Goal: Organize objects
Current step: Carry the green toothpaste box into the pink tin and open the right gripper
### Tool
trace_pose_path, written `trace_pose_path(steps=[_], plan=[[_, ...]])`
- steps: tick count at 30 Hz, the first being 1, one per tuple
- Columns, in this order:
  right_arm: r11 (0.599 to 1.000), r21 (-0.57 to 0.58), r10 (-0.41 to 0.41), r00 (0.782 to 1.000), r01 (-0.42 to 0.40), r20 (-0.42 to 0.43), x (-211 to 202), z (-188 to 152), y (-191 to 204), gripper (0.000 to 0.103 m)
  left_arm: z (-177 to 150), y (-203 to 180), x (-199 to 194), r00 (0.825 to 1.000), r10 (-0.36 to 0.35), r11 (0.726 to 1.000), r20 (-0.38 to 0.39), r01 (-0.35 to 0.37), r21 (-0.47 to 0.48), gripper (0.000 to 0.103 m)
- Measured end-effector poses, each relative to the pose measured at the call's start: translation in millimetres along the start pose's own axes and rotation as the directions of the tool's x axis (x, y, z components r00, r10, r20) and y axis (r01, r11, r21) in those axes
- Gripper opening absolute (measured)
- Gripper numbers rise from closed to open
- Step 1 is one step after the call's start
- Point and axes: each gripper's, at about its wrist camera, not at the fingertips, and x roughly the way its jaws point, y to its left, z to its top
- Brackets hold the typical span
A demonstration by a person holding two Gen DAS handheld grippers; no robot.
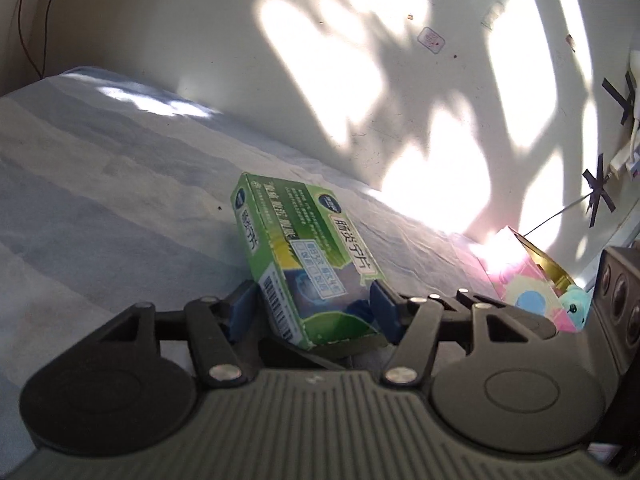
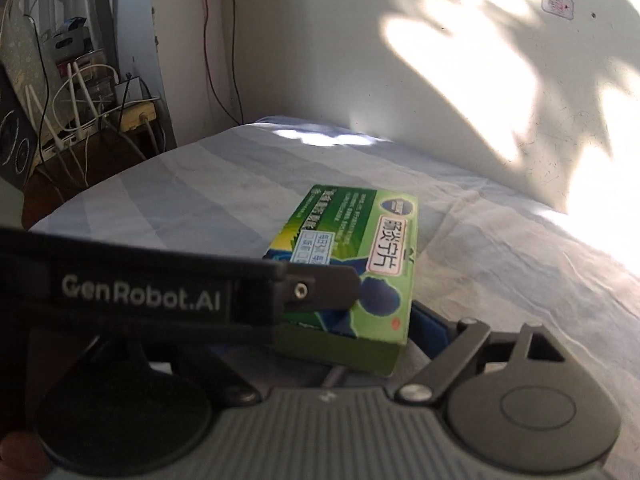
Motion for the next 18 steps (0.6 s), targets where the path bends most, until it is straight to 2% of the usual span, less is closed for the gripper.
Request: trace_pose_path(steps=[2,4,7,8,12,16,18], plan=[[0.998,-0.011,-0.054,0.998,0.054,0.045,-19,-8,0,0.088,-5,-15,-10,0.999,-0.042,0.997,0.032,0.04,0.067,0.06],[0.995,-0.009,-0.1,0.99,0.101,0.1,-47,-17,-4,0.088,-8,-34,-20,0.992,-0.11,0.99,0.052,0.105,0.094,0.06],[0.984,0.009,-0.178,0.968,0.179,0.176,-95,-34,-17,0.088,-10,-77,-28,0.979,-0.201,0.972,0.04,0.195,0.13,0.06],[0.975,0.023,-0.222,0.954,0.222,0.203,-114,-41,-23,0.088,-11,-92,-29,0.974,-0.223,0.965,0.032,0.216,0.151,0.06],[0.923,0.104,-0.386,0.882,0.372,0.27,-185,-70,-56,0.088,-19,-182,-26,0.944,-0.33,0.9,-0.016,0.32,0.295,0.061],[0.849,0.217,-0.526,0.813,0.482,0.251,-242,-100,-108,0.087,-36,-270,3,0.907,-0.399,0.826,-0.13,0.418,0.379,0.061],[0.816,0.271,-0.569,0.794,0.511,0.214,-259,-112,-139,0.086,-48,-305,20,0.893,-0.41,0.797,-0.185,0.45,0.403,0.062]])
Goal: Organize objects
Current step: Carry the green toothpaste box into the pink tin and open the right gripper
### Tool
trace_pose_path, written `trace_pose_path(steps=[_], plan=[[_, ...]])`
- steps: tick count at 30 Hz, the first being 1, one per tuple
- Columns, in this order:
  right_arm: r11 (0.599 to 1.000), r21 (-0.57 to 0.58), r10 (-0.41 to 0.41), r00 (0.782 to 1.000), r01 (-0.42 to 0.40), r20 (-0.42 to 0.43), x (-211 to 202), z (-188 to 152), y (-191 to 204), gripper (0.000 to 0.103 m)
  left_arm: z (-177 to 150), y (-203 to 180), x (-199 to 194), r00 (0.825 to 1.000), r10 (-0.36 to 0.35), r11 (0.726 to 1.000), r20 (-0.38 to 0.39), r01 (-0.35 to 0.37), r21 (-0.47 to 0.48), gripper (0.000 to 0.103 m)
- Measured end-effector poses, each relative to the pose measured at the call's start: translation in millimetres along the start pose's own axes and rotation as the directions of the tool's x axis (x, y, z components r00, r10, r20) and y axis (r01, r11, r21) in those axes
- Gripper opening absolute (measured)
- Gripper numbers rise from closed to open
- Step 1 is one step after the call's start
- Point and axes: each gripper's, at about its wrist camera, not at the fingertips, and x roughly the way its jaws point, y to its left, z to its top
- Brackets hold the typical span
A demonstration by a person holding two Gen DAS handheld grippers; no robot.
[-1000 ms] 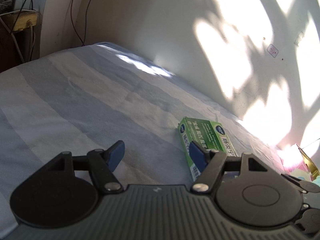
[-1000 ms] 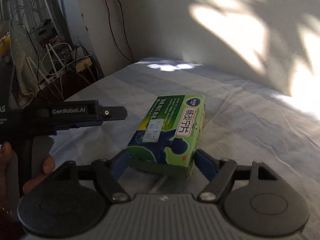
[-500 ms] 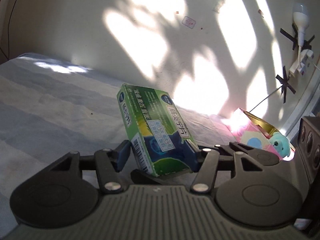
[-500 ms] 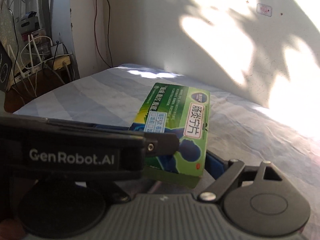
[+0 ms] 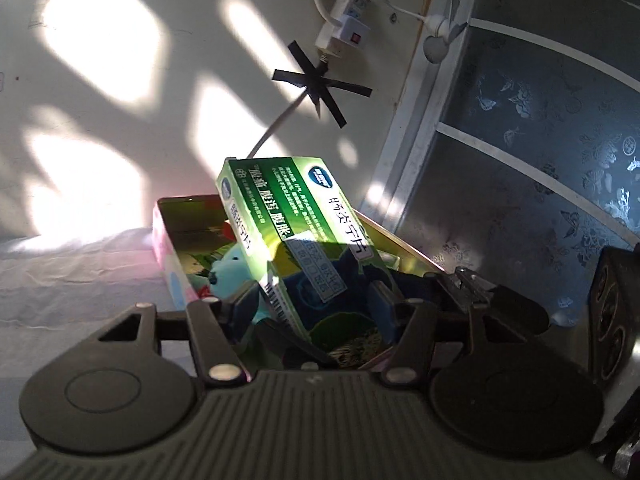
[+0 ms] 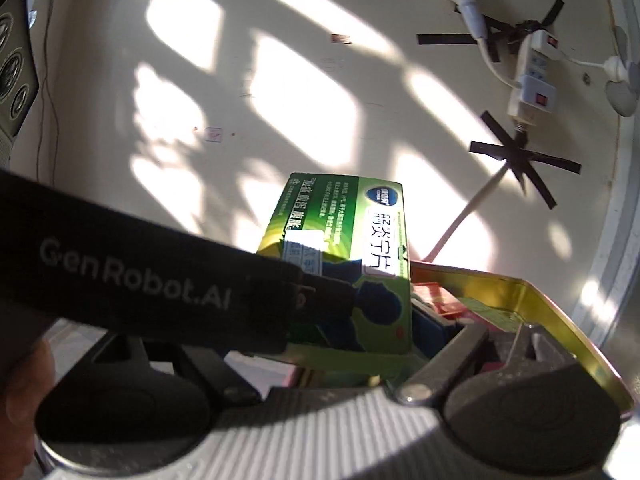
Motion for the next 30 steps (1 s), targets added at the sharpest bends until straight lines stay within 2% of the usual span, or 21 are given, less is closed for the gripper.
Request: trace_pose_path(steps=[3,6,9,12,14,20,24,30], plan=[[0.998,0.066,-0.005,0.998,0.008,-0.058,13,-2,-46,0.084,4,-23,40,0.999,-0.005,0.999,-0.052,0.007,0.031,0.063],[0.996,0.088,0.03,0.992,-0.019,-0.125,35,-3,-73,0.084,13,-26,74,0.991,0.007,1.0,-0.132,-0.008,-0.003,0.065],[0.984,0.153,0.119,0.975,-0.091,-0.189,63,-3,-95,0.084,21,-21,102,0.983,0.066,0.998,-0.17,-0.067,0.002,0.071],[0.986,0.157,0.081,0.984,-0.057,-0.156,66,2,-101,0.086,34,-19,114,0.976,0.153,0.988,-0.156,-0.151,0.023,0.072],[0.986,0.163,0.063,0.994,-0.047,-0.092,55,2,-102,0.095,39,-20,111,0.975,0.175,0.985,-0.139,-0.172,0.034,0.072],[0.975,0.219,0.029,0.999,-0.024,-0.023,25,-16,-105,0.091,40,-34,91,0.952,0.294,0.953,-0.089,-0.285,0.102,0.073],[0.955,0.296,0.008,1.0,-0.007,-0.001,-7,-31,-108,0.09,30,-48,73,0.926,0.372,0.921,-0.067,-0.359,0.154,0.073],[0.925,0.381,-0.003,1.0,-0.006,0.021,-41,-40,-108,0.09,9,-55,36,0.909,0.416,0.896,-0.017,-0.407,0.179,0.073]])
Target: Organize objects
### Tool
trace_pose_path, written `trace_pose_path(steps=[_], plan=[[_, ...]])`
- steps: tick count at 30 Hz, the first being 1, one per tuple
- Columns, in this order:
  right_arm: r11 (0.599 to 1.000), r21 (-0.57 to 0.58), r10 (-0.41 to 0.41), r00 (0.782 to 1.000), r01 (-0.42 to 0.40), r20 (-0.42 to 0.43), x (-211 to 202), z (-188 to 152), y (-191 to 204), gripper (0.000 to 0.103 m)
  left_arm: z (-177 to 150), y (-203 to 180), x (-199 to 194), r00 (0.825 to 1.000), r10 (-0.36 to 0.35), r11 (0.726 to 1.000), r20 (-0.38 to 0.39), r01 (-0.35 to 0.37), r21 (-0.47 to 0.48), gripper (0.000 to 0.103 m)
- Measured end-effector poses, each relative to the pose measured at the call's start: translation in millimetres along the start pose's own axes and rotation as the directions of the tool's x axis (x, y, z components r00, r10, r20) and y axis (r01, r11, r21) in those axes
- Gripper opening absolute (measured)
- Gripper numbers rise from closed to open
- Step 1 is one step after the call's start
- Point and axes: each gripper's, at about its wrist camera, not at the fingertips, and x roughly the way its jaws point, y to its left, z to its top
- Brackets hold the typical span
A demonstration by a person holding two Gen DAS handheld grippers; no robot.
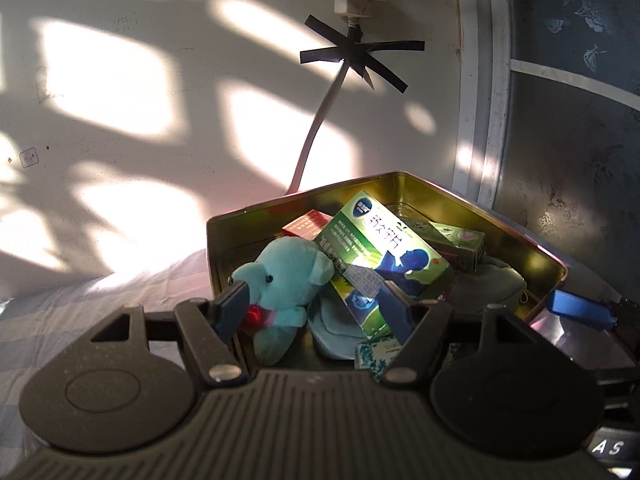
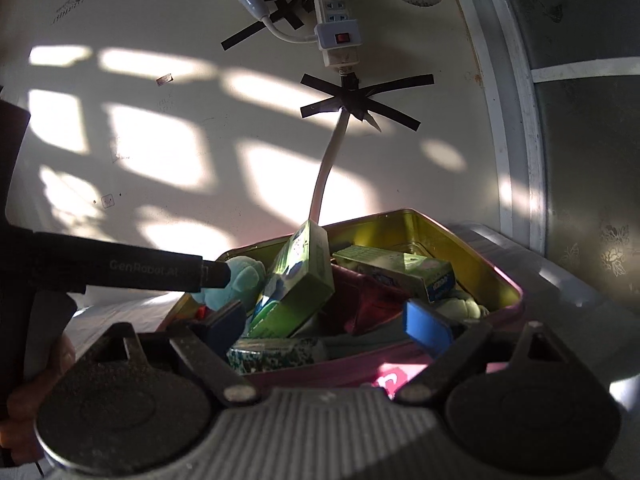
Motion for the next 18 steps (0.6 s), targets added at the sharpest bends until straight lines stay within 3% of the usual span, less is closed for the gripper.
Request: trace_pose_path(steps=[3,18], plan=[[1.0,0.025,0.003,1.0,-0.003,-0.008,-9,-3,3,0.09,-12,10,-14,1.0,0.024,1.0,0.001,-0.024,-0.009,0.078],[0.998,0.063,0.02,1.0,-0.02,-0.005,-39,-21,37,0.089,-69,39,-54,0.997,0.079,0.996,-0.024,-0.08,-0.037,0.078]])
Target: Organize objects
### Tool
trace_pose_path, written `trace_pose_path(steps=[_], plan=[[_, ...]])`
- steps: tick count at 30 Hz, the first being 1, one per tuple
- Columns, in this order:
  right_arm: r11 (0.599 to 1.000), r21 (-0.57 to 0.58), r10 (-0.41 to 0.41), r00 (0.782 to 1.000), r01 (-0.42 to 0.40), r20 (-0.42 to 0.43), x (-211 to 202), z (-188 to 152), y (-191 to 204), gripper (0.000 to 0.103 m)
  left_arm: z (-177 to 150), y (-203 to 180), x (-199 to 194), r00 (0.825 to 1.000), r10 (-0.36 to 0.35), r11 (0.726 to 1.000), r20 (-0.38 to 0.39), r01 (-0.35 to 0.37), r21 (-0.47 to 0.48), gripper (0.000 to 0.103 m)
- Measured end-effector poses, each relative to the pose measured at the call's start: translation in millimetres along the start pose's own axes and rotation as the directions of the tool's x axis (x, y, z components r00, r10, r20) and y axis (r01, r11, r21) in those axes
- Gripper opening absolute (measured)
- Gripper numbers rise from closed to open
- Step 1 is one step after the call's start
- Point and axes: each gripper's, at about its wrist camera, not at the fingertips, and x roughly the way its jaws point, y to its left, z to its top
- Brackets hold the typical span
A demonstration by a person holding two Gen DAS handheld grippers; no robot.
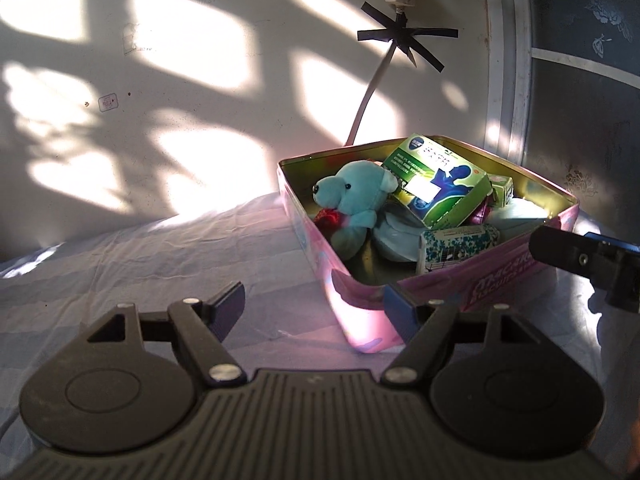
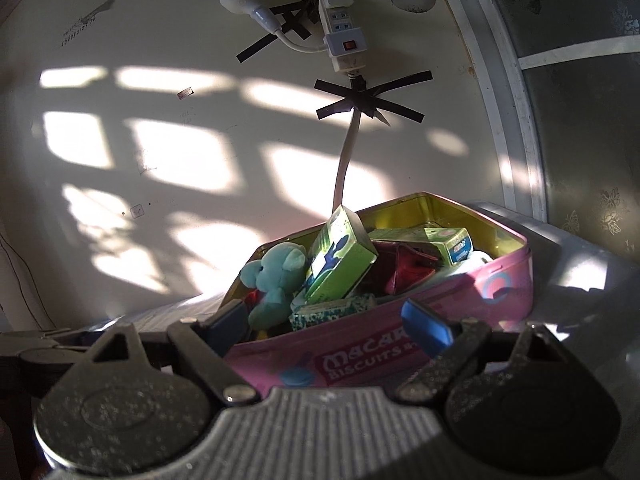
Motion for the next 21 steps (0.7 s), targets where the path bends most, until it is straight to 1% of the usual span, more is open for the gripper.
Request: trace_pose_path(steps=[1,3,4,8,12,15,21], plan=[[1.0,-0.002,0.002,1.0,-0.002,-0.005,-1,-2,3,0.089,-3,1,-1,1.0,0.001,1.0,-0.002,-0.001,-0.002,0.079],[1.0,-0.006,0.006,1.0,-0.006,-0.014,-3,-6,7,0.089,-9,2,-4,1.0,0.003,1.0,-0.003,-0.003,-0.005,0.091],[1.0,-0.008,0.007,1.0,-0.007,-0.017,-4,-7,9,0.089,-12,2,-5,1.0,0.005,1.0,-0.002,-0.005,-0.007,0.093],[1.0,-0.006,0.014,0.999,-0.014,-0.032,-6,-12,15,0.089,-20,3,-8,1.0,0.005,1.0,-0.025,-0.005,-0.01,0.096],[1.0,0.006,0.021,0.999,-0.02,-0.031,-7,-12,21,0.089,-25,9,-11,0.999,0.002,0.999,-0.041,-0.003,-0.034,0.098],[1.0,0.001,0.022,0.999,-0.022,-0.027,-8,-13,26,0.089,-26,11,-15,0.999,0.034,0.998,-0.033,-0.035,-0.044,0.103],[1.0,-0.007,0.028,0.999,-0.028,-0.032,-9,-13,31,0.089,-29,17,-17,0.998,0.055,0.995,-0.028,-0.057,-0.078,0.103]])
